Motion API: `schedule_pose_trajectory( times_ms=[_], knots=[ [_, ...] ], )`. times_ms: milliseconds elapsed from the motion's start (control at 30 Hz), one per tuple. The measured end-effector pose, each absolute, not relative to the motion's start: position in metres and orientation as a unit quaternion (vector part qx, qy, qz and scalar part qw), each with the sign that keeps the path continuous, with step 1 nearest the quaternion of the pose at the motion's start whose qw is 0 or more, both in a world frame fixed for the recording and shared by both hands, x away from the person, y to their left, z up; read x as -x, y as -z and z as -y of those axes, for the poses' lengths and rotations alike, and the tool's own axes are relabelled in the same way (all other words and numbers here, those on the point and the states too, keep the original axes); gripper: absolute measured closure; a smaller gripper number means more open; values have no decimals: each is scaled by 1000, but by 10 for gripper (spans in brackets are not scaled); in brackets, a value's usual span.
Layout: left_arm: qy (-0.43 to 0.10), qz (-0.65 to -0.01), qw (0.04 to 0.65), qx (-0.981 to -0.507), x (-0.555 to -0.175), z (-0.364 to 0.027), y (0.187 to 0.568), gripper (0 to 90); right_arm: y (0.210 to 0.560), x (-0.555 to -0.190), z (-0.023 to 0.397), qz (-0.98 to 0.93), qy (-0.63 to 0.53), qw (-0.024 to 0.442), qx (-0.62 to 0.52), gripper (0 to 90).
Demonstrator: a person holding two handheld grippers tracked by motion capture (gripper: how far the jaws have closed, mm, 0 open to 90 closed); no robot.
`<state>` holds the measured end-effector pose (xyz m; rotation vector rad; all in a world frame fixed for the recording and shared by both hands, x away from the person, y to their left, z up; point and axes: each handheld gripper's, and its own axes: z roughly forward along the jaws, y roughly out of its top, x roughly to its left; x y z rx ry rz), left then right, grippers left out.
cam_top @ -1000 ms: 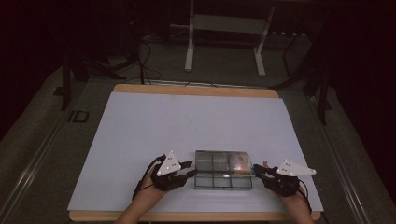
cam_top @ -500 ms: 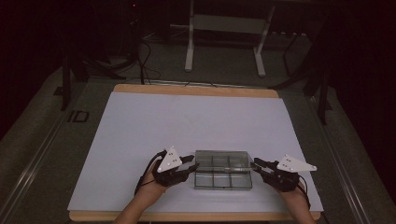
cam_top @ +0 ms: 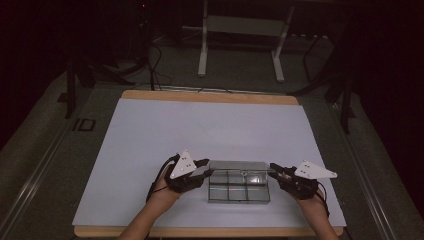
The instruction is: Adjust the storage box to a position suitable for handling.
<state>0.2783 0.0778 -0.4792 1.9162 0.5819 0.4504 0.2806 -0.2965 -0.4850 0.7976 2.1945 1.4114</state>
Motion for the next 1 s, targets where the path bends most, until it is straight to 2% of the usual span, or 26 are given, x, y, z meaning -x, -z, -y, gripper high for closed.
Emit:
schedule_pose_trajectory(
  times_ms=[300,700,1000],
  knots=[
    [-195,-247,525,-791,-288,-74,483,651,483,-288,295,-782,-509,216,-288,757],
    [-198,-262,534,-779,-300,-70,488,747,484,-296,293,-772,-514,225,-300,778],
    [-205,-274,522,-781,-307,-66,489,758,484,-303,291,-766,-516,228,-307,784]
  ],
)
